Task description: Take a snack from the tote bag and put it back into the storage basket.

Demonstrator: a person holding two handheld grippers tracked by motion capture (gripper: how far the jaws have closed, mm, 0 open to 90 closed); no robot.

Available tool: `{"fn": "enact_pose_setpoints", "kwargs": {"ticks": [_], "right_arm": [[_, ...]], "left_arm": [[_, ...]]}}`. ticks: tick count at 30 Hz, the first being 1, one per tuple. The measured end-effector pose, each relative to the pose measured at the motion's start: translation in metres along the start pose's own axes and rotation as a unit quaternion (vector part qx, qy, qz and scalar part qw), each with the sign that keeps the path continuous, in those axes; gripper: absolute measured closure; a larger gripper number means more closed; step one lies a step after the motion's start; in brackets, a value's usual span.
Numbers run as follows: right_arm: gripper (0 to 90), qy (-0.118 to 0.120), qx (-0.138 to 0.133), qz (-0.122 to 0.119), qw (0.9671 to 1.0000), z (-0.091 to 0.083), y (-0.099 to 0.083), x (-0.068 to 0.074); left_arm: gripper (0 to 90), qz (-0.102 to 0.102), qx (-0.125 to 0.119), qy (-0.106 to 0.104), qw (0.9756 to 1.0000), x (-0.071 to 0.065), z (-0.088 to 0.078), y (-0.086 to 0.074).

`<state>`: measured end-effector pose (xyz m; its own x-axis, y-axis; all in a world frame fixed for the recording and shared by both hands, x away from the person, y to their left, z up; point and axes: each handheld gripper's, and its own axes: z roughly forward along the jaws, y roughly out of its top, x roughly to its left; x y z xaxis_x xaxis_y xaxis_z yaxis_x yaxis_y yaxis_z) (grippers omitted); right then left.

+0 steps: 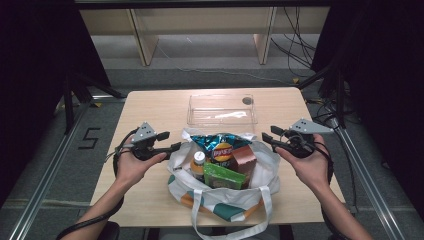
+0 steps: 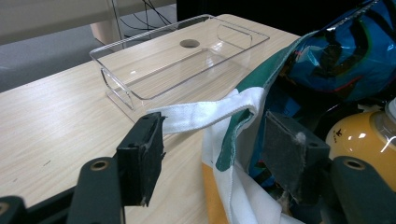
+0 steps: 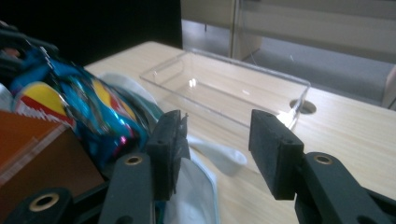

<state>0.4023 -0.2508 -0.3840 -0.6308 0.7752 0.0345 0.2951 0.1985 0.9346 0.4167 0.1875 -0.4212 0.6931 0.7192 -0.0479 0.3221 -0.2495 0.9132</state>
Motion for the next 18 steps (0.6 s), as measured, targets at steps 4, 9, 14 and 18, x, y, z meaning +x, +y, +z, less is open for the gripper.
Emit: {"fn": "enact_pose_setpoints", "kwargs": {"ticks": [4,9,14,18], "right_arm": [[54.0,0.014,-0.015,0.019,0.9996,-0.002,0.006,0.005],[53.8,0.042,-0.022,0.015,0.9988,-0.004,0.017,0.018],[53.7,0.066,-0.018,-0.003,0.9977,0.001,0.023,0.030],[53.8,0.077,-0.019,-0.014,0.9967,0.005,0.025,0.034]], "left_arm": [[36.1,0.001,-0.002,-0.002,1.0000,0.000,0.002,-0.001],[35.5,0.000,-0.006,-0.003,1.0000,-0.001,0.002,0.000],[35.3,0.001,-0.006,0.001,1.0000,-0.002,0.002,0.001],[35.2,-0.002,-0.007,0.002,1.0000,-0.002,0.002,0.001]]}}
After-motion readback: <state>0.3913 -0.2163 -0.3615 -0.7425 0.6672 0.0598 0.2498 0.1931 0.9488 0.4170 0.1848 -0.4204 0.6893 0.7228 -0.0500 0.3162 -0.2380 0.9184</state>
